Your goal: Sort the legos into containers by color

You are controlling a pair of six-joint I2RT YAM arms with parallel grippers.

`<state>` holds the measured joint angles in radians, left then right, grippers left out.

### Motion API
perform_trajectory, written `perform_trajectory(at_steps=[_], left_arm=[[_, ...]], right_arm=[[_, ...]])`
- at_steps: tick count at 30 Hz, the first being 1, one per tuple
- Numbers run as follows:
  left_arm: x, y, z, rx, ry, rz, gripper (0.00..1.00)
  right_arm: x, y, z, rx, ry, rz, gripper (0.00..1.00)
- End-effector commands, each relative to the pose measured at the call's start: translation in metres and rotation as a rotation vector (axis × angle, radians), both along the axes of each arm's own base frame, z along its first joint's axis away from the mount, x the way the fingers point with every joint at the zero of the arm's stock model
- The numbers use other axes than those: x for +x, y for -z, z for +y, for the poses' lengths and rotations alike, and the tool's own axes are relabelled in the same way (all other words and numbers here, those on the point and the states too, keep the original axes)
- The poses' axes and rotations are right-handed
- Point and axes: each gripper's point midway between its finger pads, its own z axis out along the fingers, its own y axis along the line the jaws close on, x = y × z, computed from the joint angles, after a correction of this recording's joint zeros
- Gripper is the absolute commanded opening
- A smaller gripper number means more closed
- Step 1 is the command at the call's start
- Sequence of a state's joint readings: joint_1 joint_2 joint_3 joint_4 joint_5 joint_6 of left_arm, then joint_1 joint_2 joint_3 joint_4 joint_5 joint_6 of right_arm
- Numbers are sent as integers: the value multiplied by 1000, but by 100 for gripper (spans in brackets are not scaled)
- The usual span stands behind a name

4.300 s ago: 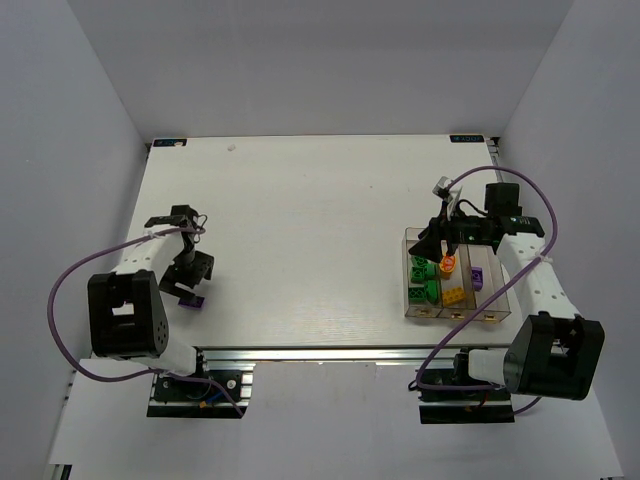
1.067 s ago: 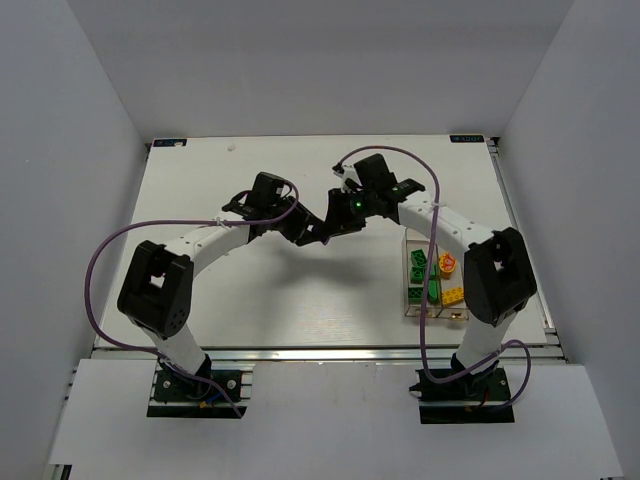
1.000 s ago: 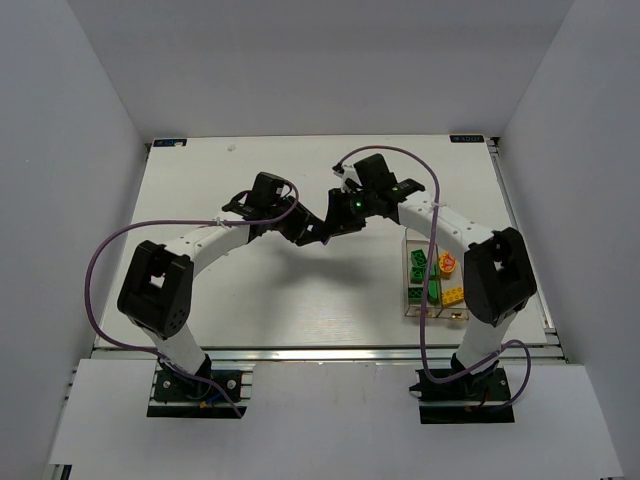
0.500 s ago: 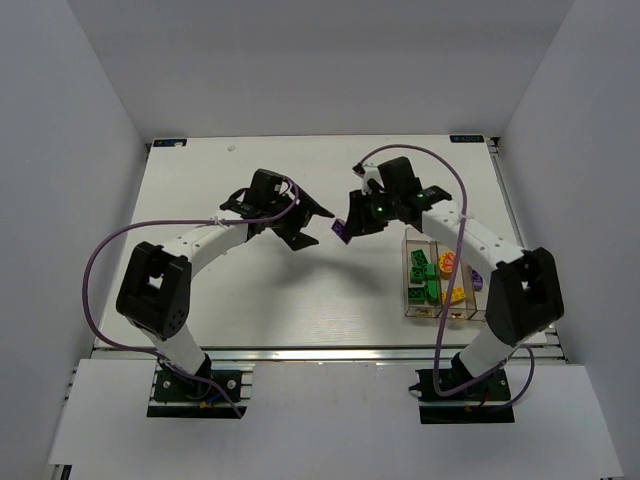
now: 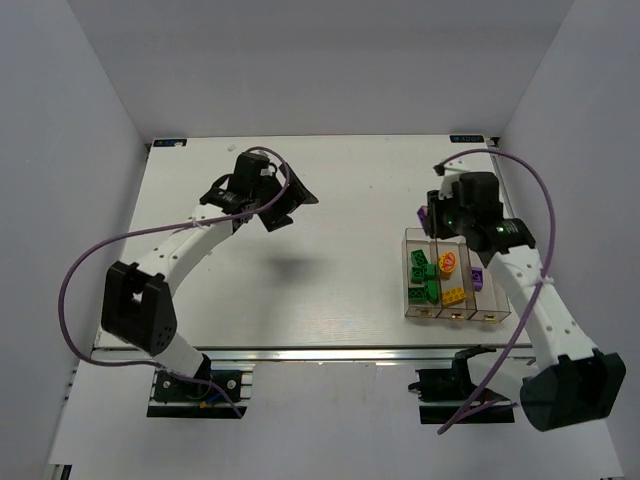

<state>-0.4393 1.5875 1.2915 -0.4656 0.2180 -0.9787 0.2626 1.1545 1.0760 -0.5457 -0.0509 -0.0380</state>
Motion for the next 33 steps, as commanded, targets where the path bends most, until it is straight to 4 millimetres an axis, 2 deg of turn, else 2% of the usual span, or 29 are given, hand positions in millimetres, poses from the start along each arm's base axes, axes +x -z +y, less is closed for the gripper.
perform_trajectory(at_steps=[1,4,8,11,15,20,22,25,28,29,32,33], left_arm=[[-14,-15,25,114,39,-138,98],[-25,-16,31,117,43,-160,98],[-41,0,37,118,54,-146,98],[-46,0,40,132,70,-156,98],[-47,1,47,166,76,-161,98],[-48,2,50,186,84,-165,98],[-49,3,50,188,84,-165,98],[-49,2,50,187,83,-165,98],[-49,2,50,184,83,-167,98],[-48,1,49,181,82,-169,98],[-46,-3,48,174,81,-179,98],[-46,-6,48,174,82,-186,98]], right_arm=[[-14,13,-58,-158,171,32,0],[-28,33,-89,-176,283,125,0],[-33,51,-120,-205,370,188,0],[-35,62,-148,-218,446,246,0],[-30,73,-163,-263,413,282,0],[-29,91,-173,-309,359,314,0],[-29,98,-175,-306,346,337,4],[-29,107,-177,-295,338,359,15],[-28,111,-179,-292,313,375,40],[-29,112,-179,-297,294,381,53],[-24,100,-180,-302,265,348,70],[-18,88,-178,-293,255,305,72]])
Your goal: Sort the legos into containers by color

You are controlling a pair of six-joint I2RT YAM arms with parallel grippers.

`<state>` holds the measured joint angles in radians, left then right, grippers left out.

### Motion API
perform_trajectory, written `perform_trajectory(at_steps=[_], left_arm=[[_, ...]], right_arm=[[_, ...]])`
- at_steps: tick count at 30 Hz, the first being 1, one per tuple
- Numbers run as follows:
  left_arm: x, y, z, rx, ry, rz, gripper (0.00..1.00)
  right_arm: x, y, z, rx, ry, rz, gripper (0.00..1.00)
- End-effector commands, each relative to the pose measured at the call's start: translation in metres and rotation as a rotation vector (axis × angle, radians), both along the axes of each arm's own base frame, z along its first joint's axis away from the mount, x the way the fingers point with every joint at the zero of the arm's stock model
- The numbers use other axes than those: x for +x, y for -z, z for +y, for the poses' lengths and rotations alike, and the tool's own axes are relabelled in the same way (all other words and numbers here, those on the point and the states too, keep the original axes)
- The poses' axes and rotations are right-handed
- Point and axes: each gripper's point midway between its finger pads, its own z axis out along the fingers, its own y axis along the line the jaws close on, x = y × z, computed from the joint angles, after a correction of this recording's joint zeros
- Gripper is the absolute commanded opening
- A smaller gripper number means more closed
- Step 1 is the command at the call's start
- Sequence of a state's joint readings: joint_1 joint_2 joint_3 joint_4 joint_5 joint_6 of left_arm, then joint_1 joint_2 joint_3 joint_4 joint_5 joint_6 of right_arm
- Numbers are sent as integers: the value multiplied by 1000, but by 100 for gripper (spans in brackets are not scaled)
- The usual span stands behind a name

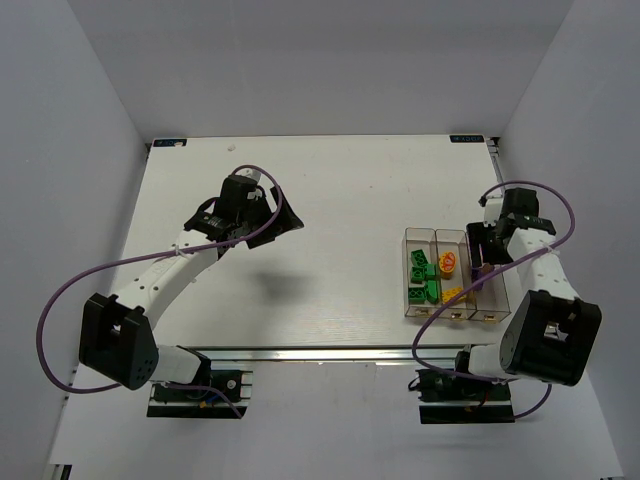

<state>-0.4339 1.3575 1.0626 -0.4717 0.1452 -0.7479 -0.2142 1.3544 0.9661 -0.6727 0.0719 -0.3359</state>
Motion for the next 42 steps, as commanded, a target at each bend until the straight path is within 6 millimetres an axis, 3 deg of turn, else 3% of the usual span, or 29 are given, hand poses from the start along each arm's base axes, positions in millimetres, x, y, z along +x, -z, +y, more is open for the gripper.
perform_trajectory(at_steps=[1,5,7,11,15,21,27,32,42], left_arm=[[2,-22,4,-9,-6,-64,98],[5,-36,3,-9,14,-105,98],[5,-44,2,1,42,-135,98],[5,-64,5,23,67,-199,98],[7,-85,12,69,77,-258,98],[6,-86,15,78,69,-254,98],[5,-84,13,64,71,-253,98],[3,-83,16,74,69,-257,98],[5,-77,12,61,81,-263,98]], right_arm=[[21,-32,1,-3,-78,-113,74],[35,-71,22,58,-213,-219,83],[37,-94,46,143,-348,-263,89],[37,-123,105,410,-556,-358,89],[52,-139,128,589,-485,-403,89],[75,-151,132,731,-319,-368,89],[93,-140,124,732,-256,-341,89],[96,-125,120,729,-236,-301,89],[90,-122,115,669,-277,-325,89]])
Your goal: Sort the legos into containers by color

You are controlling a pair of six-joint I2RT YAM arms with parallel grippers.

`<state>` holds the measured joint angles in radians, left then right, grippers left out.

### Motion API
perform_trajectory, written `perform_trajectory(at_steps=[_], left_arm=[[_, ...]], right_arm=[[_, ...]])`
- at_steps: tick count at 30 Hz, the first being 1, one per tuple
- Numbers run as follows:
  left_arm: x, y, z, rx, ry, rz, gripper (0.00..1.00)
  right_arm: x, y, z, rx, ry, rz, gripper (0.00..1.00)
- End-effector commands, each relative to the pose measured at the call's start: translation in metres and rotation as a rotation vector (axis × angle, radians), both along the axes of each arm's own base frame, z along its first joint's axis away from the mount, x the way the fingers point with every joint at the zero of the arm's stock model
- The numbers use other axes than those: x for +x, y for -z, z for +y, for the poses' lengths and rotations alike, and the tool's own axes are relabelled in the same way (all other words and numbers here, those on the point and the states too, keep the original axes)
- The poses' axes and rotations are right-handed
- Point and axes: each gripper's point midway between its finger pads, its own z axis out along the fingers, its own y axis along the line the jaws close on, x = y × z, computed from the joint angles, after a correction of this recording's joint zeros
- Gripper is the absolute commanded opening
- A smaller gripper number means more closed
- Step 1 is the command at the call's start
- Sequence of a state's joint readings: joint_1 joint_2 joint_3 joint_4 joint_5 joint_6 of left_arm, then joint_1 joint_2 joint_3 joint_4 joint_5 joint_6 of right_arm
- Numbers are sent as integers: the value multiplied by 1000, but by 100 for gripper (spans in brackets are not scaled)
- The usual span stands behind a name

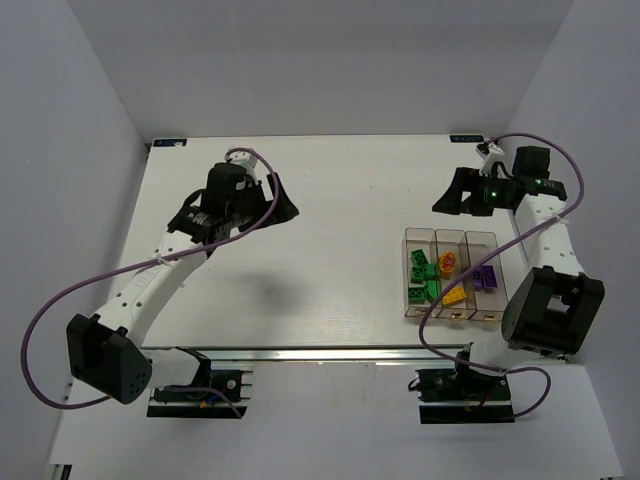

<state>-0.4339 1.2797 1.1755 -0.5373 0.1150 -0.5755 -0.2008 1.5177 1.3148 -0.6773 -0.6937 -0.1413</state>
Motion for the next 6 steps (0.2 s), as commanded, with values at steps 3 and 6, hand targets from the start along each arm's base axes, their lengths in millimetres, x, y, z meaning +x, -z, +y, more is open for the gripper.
perform_trajectory(at_steps=[3,6], left_arm=[[2,-15,1,-18,8,-65,98],[4,-12,0,-14,10,-64,98]], right_arm=[[2,-16,-9,-65,15,-89,89],[1,-15,-16,-105,34,-125,90]])
